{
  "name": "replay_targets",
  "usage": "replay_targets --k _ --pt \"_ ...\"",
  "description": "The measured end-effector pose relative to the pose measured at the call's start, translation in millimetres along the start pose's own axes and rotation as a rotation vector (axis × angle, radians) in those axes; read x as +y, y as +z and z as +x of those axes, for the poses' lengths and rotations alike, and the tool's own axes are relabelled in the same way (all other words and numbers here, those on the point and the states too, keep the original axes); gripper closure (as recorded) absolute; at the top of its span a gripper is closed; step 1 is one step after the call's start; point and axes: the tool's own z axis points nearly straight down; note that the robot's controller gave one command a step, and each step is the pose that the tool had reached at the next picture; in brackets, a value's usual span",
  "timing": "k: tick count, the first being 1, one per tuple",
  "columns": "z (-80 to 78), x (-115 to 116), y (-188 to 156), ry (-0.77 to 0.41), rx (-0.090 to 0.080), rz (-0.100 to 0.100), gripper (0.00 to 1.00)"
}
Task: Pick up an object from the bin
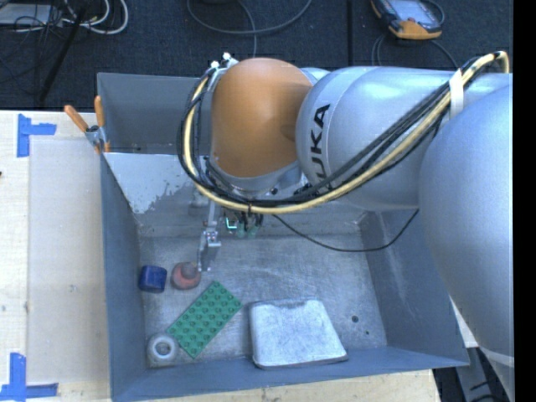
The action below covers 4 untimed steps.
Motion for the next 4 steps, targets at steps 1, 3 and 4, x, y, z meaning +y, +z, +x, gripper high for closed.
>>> replay_targets --k 1,3,4 --pt "66.0 -20 104 -0.239 -0.036 -0.005 0.0" --pt "92.3 -14 80 -0.517 -0.008 0.0 0.0" --pt "92.0 -25 122 -0.667 -0.008 0.0 0.0"
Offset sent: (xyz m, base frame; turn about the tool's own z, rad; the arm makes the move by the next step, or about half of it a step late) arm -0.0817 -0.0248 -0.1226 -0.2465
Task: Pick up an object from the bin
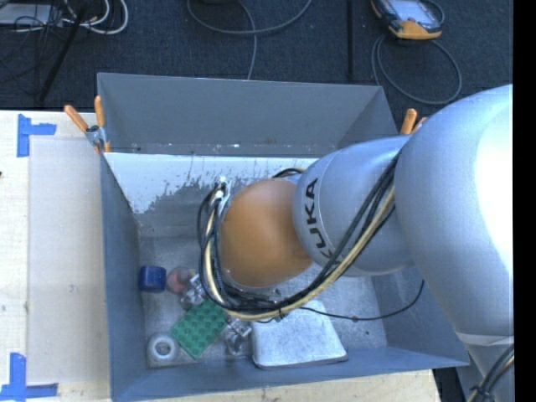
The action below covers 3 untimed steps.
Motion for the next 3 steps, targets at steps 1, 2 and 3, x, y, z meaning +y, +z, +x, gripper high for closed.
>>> replay_targets --k 1,2,3 --pt "-0.1 0 0 0.006 0.001 0.0 0.0" --pt "-0.7 0 -2 0.007 0.001 0.0 1.0" --pt "-2.4 0 -66 0.012 -0.005 0.003 1.0"
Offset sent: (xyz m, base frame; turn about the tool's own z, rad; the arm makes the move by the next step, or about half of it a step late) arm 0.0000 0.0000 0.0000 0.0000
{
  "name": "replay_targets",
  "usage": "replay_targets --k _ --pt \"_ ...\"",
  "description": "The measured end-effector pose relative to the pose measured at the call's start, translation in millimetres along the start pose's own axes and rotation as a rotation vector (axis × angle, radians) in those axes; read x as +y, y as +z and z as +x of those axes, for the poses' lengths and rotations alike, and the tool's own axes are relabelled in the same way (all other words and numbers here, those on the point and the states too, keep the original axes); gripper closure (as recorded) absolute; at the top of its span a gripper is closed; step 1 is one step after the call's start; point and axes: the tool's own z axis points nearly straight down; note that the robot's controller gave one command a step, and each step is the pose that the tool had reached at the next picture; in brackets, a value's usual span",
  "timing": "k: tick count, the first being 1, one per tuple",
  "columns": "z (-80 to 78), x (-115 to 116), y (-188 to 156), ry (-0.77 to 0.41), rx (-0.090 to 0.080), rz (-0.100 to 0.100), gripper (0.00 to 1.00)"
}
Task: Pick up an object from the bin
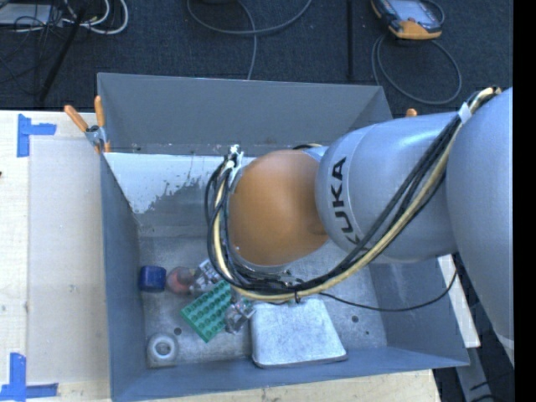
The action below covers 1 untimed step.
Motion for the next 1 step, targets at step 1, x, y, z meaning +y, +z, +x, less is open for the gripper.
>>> replay_targets --k 1 --pt "-0.9 0.4 -31.5 0.006 0.003 -0.001 1.0"
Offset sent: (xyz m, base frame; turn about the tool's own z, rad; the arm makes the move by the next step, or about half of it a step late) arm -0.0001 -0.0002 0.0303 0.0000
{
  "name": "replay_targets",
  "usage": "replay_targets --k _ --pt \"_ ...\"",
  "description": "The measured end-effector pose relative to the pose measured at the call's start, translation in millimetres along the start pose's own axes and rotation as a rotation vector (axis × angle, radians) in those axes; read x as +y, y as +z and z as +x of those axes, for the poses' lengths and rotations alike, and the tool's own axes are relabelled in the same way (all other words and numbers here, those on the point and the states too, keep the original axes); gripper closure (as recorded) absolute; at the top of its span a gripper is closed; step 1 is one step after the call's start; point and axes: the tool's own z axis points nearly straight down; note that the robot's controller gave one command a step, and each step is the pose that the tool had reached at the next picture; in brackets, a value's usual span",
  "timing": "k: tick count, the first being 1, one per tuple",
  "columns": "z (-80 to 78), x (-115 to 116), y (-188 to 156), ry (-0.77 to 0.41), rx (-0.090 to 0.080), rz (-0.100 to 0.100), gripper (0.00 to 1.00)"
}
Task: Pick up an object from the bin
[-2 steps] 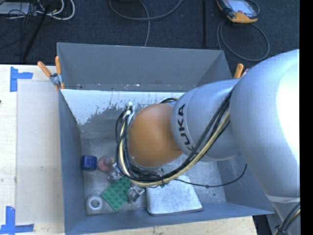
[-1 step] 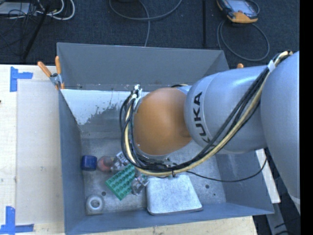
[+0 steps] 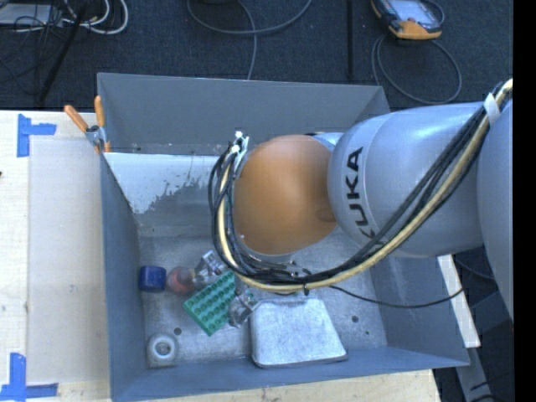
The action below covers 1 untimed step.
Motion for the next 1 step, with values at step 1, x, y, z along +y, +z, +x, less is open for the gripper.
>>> replay_targets --k 1 --pt "-0.9 0.7 -22.7 0.006 0.0 0.0 1.0"
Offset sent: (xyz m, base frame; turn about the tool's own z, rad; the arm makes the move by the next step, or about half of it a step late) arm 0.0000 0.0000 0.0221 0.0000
